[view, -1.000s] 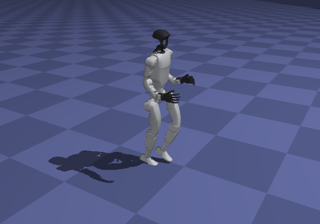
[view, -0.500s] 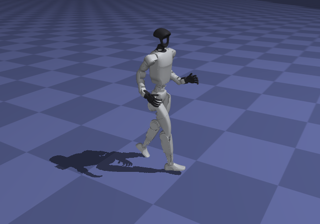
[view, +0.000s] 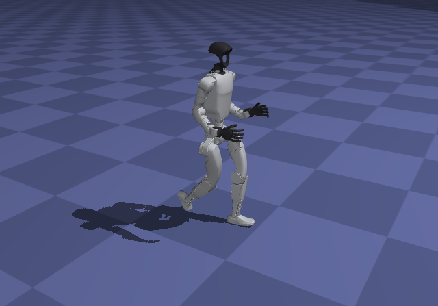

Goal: Walk run

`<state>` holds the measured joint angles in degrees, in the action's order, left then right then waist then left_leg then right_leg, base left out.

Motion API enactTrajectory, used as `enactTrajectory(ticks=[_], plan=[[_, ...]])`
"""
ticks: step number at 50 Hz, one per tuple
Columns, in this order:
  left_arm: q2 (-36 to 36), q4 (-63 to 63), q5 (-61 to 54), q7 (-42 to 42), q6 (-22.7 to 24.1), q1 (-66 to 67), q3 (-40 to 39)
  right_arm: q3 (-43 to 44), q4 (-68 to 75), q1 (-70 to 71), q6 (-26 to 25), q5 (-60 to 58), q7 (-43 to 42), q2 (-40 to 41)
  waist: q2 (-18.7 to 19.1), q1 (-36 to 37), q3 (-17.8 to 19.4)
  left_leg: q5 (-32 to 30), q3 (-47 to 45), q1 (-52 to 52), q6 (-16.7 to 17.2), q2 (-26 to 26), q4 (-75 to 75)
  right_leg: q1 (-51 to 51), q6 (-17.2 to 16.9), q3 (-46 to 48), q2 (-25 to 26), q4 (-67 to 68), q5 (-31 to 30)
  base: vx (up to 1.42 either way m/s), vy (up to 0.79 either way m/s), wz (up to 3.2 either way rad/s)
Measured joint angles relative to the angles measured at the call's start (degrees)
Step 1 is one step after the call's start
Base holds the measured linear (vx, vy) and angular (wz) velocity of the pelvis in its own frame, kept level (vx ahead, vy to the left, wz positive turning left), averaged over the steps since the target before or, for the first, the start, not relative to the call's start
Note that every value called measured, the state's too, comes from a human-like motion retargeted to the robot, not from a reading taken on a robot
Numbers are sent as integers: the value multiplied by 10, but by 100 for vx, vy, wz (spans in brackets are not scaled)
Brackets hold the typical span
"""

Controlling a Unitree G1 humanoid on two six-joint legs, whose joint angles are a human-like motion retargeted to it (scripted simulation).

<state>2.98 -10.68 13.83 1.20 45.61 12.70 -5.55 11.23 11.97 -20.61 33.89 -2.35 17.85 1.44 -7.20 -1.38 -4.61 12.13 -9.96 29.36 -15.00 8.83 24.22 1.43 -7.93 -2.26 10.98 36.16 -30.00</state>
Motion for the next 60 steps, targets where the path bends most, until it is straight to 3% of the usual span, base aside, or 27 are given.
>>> enactTrajectory(ticks=[2, 4, 7, 10, 12, 15, 18, 20, 22, 23, 25, 27, 29, 32, 35, 37, 38, 40, 41, 42, 45, 47, 50, 55, 57, 58, 60], plan=[[6, -4, 4, -38, 11, -13, -5, -1, 54, -18, -2, -69, -13, 16, 33, -26, 5, 37, 129, -8, 12, 34, 56, -35, 0, 3, 43, 80, 15, 167, -22, 29], [12, -14, -3, -42, 20, -46, -37, -9, 83, -31, -37, -77, 32, 22, 75, -32, 6, 81, 69, -35, 32, -56, 81, -105, 23, 3, 54, 142, 101, 127, -35, -103], [13, -12, 0, -56, 10, -62, -9, 10, 76, -92, -66, -10, 156, 5, 97, -14, 0, 80, 36, -114, 59, -85, 27, -197, 78, -1, 34, 138, 212, 129, -34, -80], [7, -10, -11, -63, 6, -64, 16, 23, 60, -152, -69, 42, 181, -20, 118, -59, -1, -21, 58, -194, 93, -75, -57, -268, 69, 27, -24, 22, 277, 134, -34, 77], [1, -7, -27, -50, 4, -57, 30, 38, 49, -173, -53, 58, 166, -27, 125, -91, -5, -117, 56, -243, 129, -77, -94, -293, 83, 54, -59, -96, 300, 148, -43, 102], [-11, 2, -57, -19, -8, -45, 30, 50, 30, -170, -23, 56, 129, -19, 130, -127, -6, -267, 27, -309, 182, -91, -123, -295, 114, 7, -61, -259, 352, 131, -46, 38], [-19, 22, -87, 4, -14, -39, 20, 56, 6, -127, -6, 32, 66, 3, 114, -122, -3, -384, 27, -337, 248, -76, -56, -276, 152, -26, -72, -272, 287, 142, -46, -41], [-17, 20, -94, 7, -6, -30, 12, 51, -5, -104, 6, 18, 5, 19, 124, -105, -4, -421, 50, -294, 279, -77, 106, -270, 211, -20, -32, -173, 356, 172, -50, -52], [10, -15, -87, 12, 19, -23, 1, 53, 25, -49, 22, 13, -92, 32, 137, -94, -8, -406, 68, -232, 264, -90, 257, -251, 202, -60, -6, -118, 416, 176, -52, 18], [29, -35, -80, 5, 26, -30, -2, 73, 55, 4, 31, 26, -127, 35, 127, -91, -13, -360, 68, -186, 253, -93, 319, -238, 204, -20, -35, -112, 429, 146, -42, 7], [60, -62, -66, -15, 28, -24, -11, 61, 77, 74, 32, 93, -150, 45, 105, -60, -22, -283, 37, -122, 219, -71, 362, -192, 214, -44, -34, -126, 440, 122, -27, -88], [67, -73, -36, -28, 35, -12, -11, 34, 58, 112, 22, 204, -111, 54, 102, -38, -17, -203, 39, -60, 174, -61, 347, -141, 209, -55, -28, -161, 420, 131, -27, -50], [59, -72, 5, -32, 42, 4, -18, 29, 26, 129, 14, 285, -63, 47, 82, -25, -12, -143, 26, -6, 134, -56, 281, -96, 196, -47, -32, -202, 356, 155, -43, -3], [40, -75, 51, -51, 37, 19, -23, 14, -19, 116, 12, 303, -11, 22, 44, 27, -13, -93, -21, 31, 79, -41, 88, -27, 152, -47, -37, -258, 202, 147, -44, -59], [32, -80, 63, -60, 32, 16, -21, 11, -51, 73, 5, 238, 30, -10, 19, 71, -7, -34, -52, 23, 55, -23, -112, 37, 75, -9, -52, -283, 52, 135, -37, -67], [29, -68, 59, -56, 26, 5, -25, 9, -63, 49, 0, 168, 27, -19, 12, 78, 6, -62, -56, 11, 55, -23, -155, 61, 12, -10, -50, -232, 0, 123, -40, -40], [27, -57, 55, -57, 22, 0, -26, 7, -65, 40, 3, 135, 18, -21, 9, 71, 18, -112, -61, 1, 20, -19, -144, 58, -25, -33, -44, -158, 0, 182, -66, 42], [12, -22, 50, -72, 8, -12, -28, -4, -50, 30, 12, 64, -12, -16, -9, 19, 21, -54, -30, -1, 0, -5, -31, 14, -40, -10, -13, 11, 0, 192, -82, 124], [7, -6, 60, -95, 11, -2, -14, 0, -27, 8, 21, 31, -17, -10, 6, 9, 15, -34, 45, -1, 0, 18, 8, 4, -39, -14, 22, 46, 0, 189, -21, 100], [2, 6, 68, -119, 16, -1, -14, 0, -1, -9, 29, 6, -17, -6, 22, -3, 12, -13, 86, -2, 3, 18, 44, -14, -31, -11, 45, 81, 10, 176, 10, 11], [-4, 6, 94, -178, 25, -54, -47, -31, 73, -45, 38, -1, 25, -19, 75, -13, 8, 55, 24, -48, 26, -84, 78, -120, 28, 29, 31, 165, 124, 124, -29, -50], [-4, 5, 104, -196, 19, -69, -19, -48, 90, -89, 35, 24, 64, -37, 87, -15, 6, 60, 24, -99, 46, -92, 46, -178, 57, 29, 14, 151, 196, 118, -36, -6], [-6, -6, 79, -187, 22, -69, 1, -45, 95, -146, 39, 44, 96, -49, 96, -49, 8, -9, 16, -178, 74, -91, -26, -247, 61, 27, -28, 54, 262, 142, -45, 55], [-3, -14, 8, -129, 20, -26, 7, -3, 77, -168, 54, 60, 81, -34, 110, -115, -8, -264, 8, -304, 162, -83, -114, -294, 90, 17, -82, -228, 338, 131, -33, 56], [-6, -10, -1, -117, 17, -11, 3, 11, 64, -144, 50, 60, 55, -16, 112, -120, -9, -359, 2, -334, 203, -86, -95, -284, 89, 0, -92, -286, 327, 141, -43, -8], [-9, -7, -3, -114, 16, -7, 1, 17, 56, -127, 47, 59, 40, -5, 104, -121, -5, -402, 2, -343, 224, -80, -64, -278, 102, -16, -97, -286, 278, 160, -56, -39], [-20, 0, -5, -105, 14, 0, -6, 17, 34, -92, 39, 53, 7, 21, 123, -105, 12, -421, 25, -297, 263, -107, 134, -262, 188, 36, -64, -221, 280, 164, -58, -107]])
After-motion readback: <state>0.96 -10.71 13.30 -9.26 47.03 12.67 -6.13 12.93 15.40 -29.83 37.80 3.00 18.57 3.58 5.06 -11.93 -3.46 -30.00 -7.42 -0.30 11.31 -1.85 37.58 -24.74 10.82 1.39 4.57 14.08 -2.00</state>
